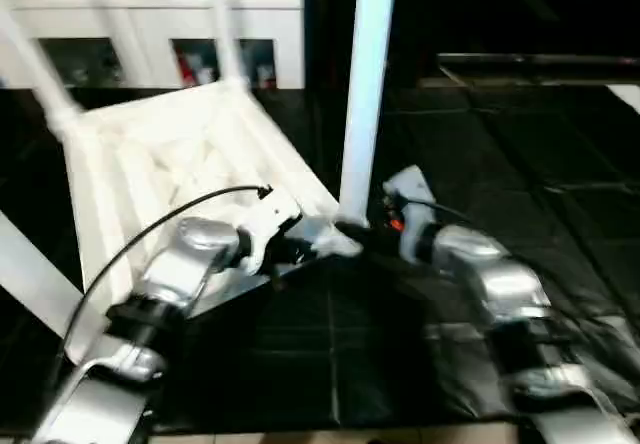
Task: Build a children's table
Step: Rotate leg to tighten
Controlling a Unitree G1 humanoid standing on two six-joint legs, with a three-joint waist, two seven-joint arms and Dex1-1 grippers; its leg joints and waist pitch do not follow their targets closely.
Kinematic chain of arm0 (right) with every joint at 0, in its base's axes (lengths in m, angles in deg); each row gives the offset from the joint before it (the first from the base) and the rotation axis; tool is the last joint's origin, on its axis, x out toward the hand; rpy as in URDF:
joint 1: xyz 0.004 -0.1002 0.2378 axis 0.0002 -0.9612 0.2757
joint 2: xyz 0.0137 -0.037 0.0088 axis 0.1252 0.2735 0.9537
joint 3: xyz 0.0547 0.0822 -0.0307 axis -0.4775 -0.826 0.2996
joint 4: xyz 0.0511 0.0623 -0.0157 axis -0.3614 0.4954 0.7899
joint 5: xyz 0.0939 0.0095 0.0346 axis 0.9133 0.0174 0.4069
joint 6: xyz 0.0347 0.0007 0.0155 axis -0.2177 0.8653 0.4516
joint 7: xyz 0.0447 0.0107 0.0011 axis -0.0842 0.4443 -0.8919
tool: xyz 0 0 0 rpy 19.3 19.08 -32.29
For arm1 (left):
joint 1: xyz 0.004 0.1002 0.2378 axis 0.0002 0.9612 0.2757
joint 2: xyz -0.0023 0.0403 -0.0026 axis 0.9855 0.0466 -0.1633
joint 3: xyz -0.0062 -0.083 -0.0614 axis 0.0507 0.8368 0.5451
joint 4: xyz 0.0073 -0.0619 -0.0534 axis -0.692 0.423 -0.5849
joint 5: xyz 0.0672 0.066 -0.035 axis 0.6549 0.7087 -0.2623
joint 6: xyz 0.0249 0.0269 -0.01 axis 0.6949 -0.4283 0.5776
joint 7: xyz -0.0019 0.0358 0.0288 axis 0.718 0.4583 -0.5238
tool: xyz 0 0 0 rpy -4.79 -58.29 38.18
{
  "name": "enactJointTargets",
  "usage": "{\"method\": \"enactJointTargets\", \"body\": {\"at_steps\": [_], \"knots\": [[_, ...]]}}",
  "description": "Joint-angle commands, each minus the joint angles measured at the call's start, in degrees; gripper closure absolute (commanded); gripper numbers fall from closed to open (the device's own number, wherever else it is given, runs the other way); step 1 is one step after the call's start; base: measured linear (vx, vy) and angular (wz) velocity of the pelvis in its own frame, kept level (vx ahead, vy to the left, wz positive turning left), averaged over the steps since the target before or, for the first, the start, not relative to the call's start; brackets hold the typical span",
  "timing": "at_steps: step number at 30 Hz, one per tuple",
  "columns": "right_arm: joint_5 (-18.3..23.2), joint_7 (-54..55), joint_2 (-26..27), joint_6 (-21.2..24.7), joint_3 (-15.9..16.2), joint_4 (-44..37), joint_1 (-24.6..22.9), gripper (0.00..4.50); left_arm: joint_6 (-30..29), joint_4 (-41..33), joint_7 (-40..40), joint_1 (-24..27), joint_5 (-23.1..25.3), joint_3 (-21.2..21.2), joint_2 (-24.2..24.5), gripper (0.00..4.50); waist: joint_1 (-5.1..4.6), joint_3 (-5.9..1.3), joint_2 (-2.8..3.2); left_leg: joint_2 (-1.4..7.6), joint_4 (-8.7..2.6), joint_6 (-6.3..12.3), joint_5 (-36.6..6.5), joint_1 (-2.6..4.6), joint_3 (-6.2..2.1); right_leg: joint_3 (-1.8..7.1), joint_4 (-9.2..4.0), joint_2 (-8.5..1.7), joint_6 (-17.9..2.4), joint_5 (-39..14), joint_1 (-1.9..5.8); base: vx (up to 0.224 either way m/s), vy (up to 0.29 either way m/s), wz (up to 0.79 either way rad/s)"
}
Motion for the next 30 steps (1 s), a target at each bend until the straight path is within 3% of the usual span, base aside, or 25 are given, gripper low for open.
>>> {"method": "enactJointTargets", "body": {"at_steps": [1, 2, 5, 7, 8, 12, 16, 18, 21, 30], "knots": [[0.7, -7.0, -1.1, -0.9, 3.3, -0.6, -0.6, 0.5, 2.6, -3.1, 4.5, -0.1, -1.6, -1.8, 0.4, 4.5, 0.39, -4.14, 0.54, -0.16, -3.13, 4.07, -7.5, -0.67, 1.21, 2.73, -2.76, -2.51, -12.2, -10.2, 4.57, 0.0, 0.0, 0.0], [1.3, -11.1, -3.1, -1.3, 3.4, -0.8, -0.6, 0.5, 3.8, -3.9, 7.5, 0.6, -1.8, -2.7, 1.6, 4.5, 0.68, -4.06, 0.81, -0.02, -3.12, 4.07, -8.3, -0.57, 1.34, 2.78, -2.83, -2.5, -12.6, -10.5, 4.35, 0.0, 0.0, 0.0], [1.6, -18.4, -6.6, -2.6, 4.8, -1.3, -0.7, 0.18, 5.7, -5.2, 12.1, 1.5, -2.1, -4.1, 3.5, 4.5, 1.32, -4.11, 0.68, 0.13, -3.08, 4.11, -8.8, -0.6, 1.33, 2.75, -2.6, -2.45, -12.9, -10.3, 4.4, 0.0, 0.0, 0.0], [1.5, -21.7, -8.3, -3.6, 5.9, -1.0, -0.5, 0.05, 6.4, -6.0, 14.3, 2.0, -2.3, -4.8, 4.3, 4.5, 1.97, -4.09, 0.73, 0.25, -3.0, 3.98, -8.8, -0.23, 1.54, 2.97, -2.53, -2.43, -13.6, -9.5, 4.04, 0.0, 0.0, 0.0], [1.4, -22.5, -8.7, -4.0, 6.2, -0.9, -0.4, 0.02, 6.5, -6.1, 14.9, 2.1, -2.4, -5.0, 4.5, 4.5, 2.1, -4.03, 0.48, 0.32, -3.07, 3.86, -9.0, -0.36, 1.48, 2.99, -2.36, -2.44, -13.8, -9.6, 4.07, 0.0, 0.0, 0.0], [2.2, -28.3, -9.7, -6.2, 7.5, 1.7, 0.9, 0.02, 8.0, -7.8, 18.9, 3.1, -3.0, -6.3, 5.8, 4.5, 2.71, -3.98, 0.47, 0.21, -3.08, 3.29, -10.7, -0.48, 1.47, 3.03, -2.69, -2.61, -12.5, -13.6, 4.17, 0.0, 0.0, 0.0], [2.7, -31.1, -9.7, -7.0, 7.9, 2.9, 1.7, 0.02, 9.0, -8.7, 20.5, 3.7, -2.6, -7.4, 6.7, 4.5, 3.04, -3.67, 0.32, 0.24, -3.16, 2.69, -12.3, -0.49, 1.41, 3.21, -3.02, -2.53, -11.2, -17.6, 3.8, 0.0, 0.0, 0.0], [3.0, -33.3, -9.6, -7.2, 8.1, 4.4, 2.5, 0.36, 9.9, -9.7, 21.9, 4.3, -2.1, -8.5, 7.6, 4.5, 3.02, -3.69, 0.0, 0.21, -3.16, 2.48, -13.1, -0.53, 1.35, 3.22, -3.01, -2.58, -10.7, -19.3, 3.86, 0.0, 0.0, 0.0], [3.3, -35.5, -9.6, -7.7, 8.5, 5.9, 3.3, 0.62, 10.2, -10.8, 23.0, 4.7, -2.0, -8.9, 8.3, 4.5, 3.05, -3.64, 0.16, 0.26, -3.18, 2.27, -13.6, -0.31, 1.33, 3.28, -3.15, -2.6, -10.3, -20.7, 3.65, 0.0, 0.0, 0.0], [2.8, -36.7, -9.1, -8.3, 9.2, 8.1, 4.8, 1.38, 10.7, -10.7, 23.1, 4.7, -2.2, -9.0, 8.8, 4.5, 2.88, -3.88, 0.28, 0.13, -3.04, 2.51, -11.4, -0.67, 1.36, 3.46, -2.59, -2.36, -11.4, -17.0, 3.82, 0.0, 0.0, 0.0]]}}
